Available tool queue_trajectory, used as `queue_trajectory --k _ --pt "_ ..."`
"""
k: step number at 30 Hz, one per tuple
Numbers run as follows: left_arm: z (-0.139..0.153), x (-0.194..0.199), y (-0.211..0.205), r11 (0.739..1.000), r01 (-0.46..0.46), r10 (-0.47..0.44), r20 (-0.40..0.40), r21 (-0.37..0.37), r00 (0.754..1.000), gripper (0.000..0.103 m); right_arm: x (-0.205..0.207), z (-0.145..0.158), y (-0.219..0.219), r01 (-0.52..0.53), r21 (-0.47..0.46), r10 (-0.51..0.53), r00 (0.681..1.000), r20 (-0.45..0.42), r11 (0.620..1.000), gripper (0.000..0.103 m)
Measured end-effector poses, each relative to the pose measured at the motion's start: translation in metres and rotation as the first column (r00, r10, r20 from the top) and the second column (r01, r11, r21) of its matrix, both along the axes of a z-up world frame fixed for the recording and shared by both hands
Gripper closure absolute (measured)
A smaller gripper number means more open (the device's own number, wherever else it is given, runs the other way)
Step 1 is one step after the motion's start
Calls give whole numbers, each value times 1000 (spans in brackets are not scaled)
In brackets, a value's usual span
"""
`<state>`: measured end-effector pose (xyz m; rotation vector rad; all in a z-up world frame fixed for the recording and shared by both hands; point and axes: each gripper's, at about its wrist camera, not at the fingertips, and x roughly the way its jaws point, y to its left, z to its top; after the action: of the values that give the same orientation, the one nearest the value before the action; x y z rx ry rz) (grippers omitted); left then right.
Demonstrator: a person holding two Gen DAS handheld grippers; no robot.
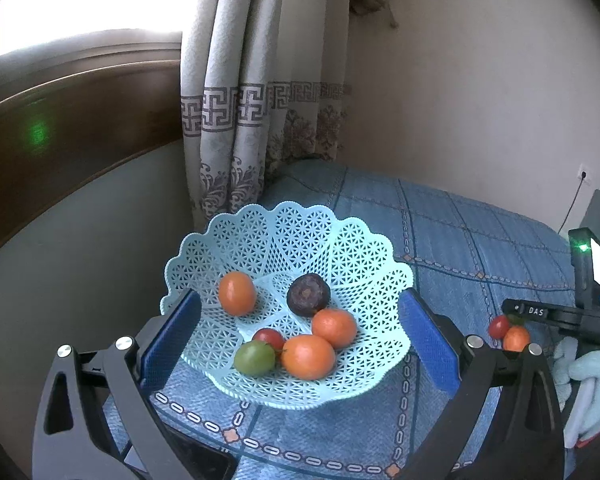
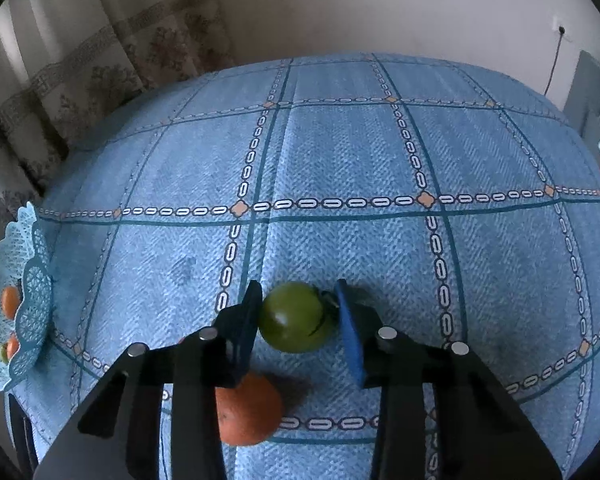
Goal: Organize fruits
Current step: 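Move both tools back to the fruits on the bedspread, then grasp a green tomato with the right tool while the left tool grasps an orange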
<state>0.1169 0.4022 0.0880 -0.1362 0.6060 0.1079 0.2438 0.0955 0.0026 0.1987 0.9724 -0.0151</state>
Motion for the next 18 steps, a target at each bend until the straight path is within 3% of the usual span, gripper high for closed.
queue_trajectory --k 18 --pt "-15 6 -62 993 117 -115 -66 30 991 3 -68 22 -56 -6 111 -5 995 101 994 66"
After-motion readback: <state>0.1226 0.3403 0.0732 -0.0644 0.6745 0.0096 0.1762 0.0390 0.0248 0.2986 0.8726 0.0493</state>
